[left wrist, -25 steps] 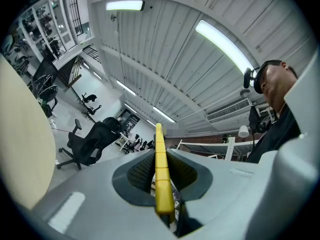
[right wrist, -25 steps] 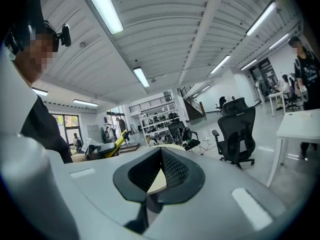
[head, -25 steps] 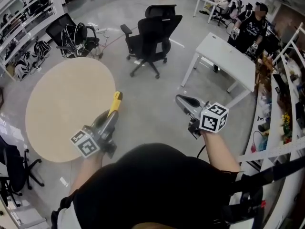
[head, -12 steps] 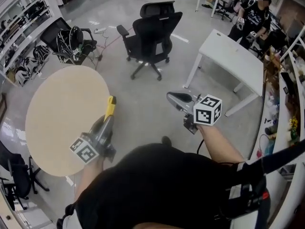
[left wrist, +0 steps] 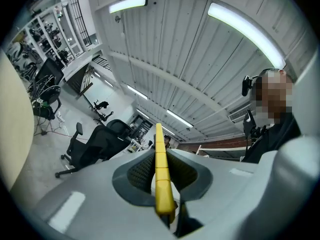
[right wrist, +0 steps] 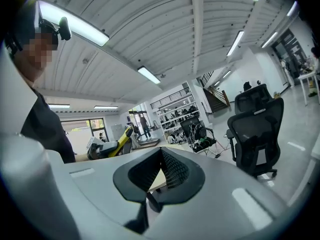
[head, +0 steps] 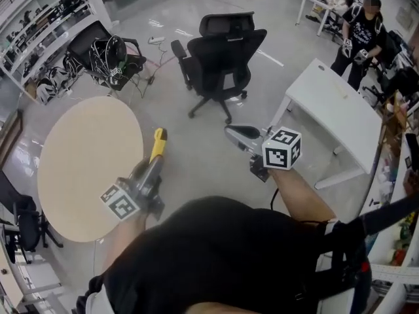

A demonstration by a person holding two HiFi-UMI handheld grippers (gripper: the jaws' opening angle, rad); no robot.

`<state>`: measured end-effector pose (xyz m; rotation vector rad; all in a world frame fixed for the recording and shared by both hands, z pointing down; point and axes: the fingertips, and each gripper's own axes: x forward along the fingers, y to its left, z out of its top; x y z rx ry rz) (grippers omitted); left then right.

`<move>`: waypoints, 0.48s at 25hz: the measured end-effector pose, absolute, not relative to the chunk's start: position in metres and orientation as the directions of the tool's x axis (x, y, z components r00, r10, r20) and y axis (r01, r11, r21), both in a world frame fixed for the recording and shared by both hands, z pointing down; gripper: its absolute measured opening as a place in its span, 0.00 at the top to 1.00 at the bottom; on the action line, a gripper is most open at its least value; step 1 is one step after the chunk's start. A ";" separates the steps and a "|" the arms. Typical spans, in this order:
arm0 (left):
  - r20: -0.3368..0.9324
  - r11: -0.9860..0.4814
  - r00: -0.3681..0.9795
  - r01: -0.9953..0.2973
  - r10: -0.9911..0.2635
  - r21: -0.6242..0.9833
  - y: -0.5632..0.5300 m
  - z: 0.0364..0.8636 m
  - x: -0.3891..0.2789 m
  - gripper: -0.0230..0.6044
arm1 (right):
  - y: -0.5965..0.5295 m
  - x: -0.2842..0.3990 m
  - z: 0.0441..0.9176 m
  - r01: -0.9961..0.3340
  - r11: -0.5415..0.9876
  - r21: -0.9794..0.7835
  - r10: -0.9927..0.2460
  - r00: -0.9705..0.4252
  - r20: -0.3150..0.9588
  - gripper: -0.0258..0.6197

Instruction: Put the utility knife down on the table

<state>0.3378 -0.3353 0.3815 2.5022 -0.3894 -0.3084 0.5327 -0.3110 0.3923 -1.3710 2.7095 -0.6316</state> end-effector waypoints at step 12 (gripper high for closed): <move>-0.088 -0.766 0.924 -0.252 -0.372 0.592 -0.394 0.392 0.371 0.87 | -0.372 0.572 0.415 -0.734 0.517 -0.441 -0.768 -0.625 0.138 0.94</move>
